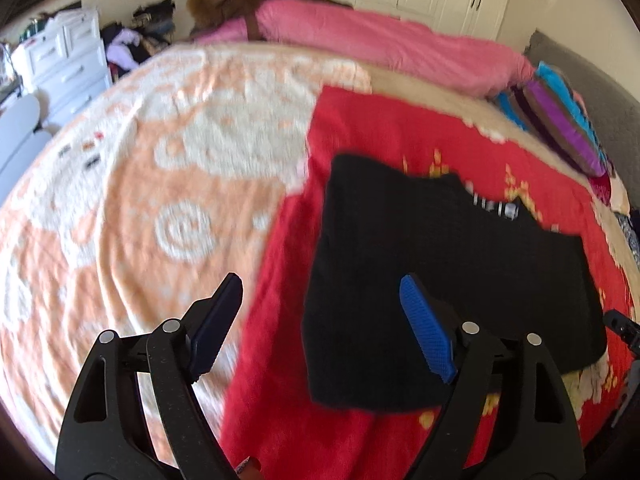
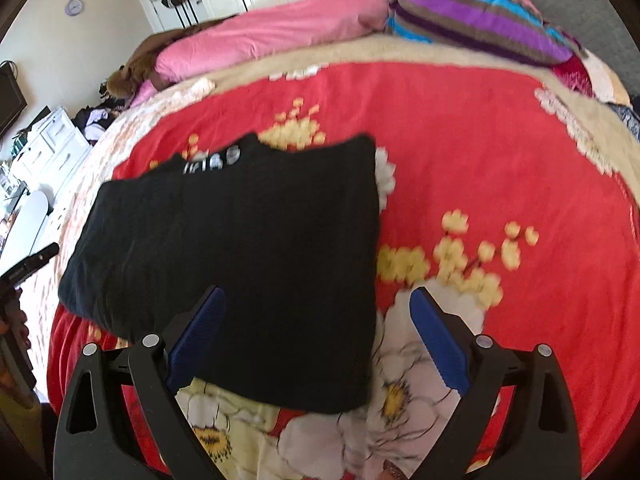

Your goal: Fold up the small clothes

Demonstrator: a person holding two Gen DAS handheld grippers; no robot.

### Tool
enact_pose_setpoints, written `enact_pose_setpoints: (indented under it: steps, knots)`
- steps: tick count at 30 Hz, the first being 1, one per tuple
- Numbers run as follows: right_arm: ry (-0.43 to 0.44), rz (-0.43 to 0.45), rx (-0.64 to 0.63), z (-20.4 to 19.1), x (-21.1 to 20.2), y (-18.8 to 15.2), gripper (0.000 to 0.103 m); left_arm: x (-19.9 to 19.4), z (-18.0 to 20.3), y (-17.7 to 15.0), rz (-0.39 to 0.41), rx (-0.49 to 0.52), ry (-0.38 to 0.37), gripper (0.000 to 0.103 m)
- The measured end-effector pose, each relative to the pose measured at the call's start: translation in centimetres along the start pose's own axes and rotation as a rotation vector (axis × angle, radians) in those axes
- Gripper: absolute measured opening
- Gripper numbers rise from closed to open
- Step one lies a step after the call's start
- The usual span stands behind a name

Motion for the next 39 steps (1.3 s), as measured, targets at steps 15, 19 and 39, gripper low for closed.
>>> enact_pose_setpoints:
  steps: [15,19,39]
  knots:
    - [-0.146,-0.099,-0.071,1.3,2.9,-2.9,0.048,2.4,0.8,-4.3,-0.17,0.111,0.08,0.074]
    - [-0.143,-0.079,-0.045,1.6,2.4,-2.4,0.064,1.7,1.0,-3.9,-0.144,0.102,0.07,0.073]
    - [-0.037,0.19,-0.15,-1.9,-4.8,-1.1,0.093,-4.7,2.9,-1.8,0.0,0.099,0.045,0.078]
Point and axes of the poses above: each gripper's, at about its wrist camera, not at the fingertips, and x roughly the way its jaws point, z to its right, y to its top, the point moved 5 cm from there along x, roughly the way its jaws point, and after that the axes turned 15 degrees about x, right-handed, at the moved point
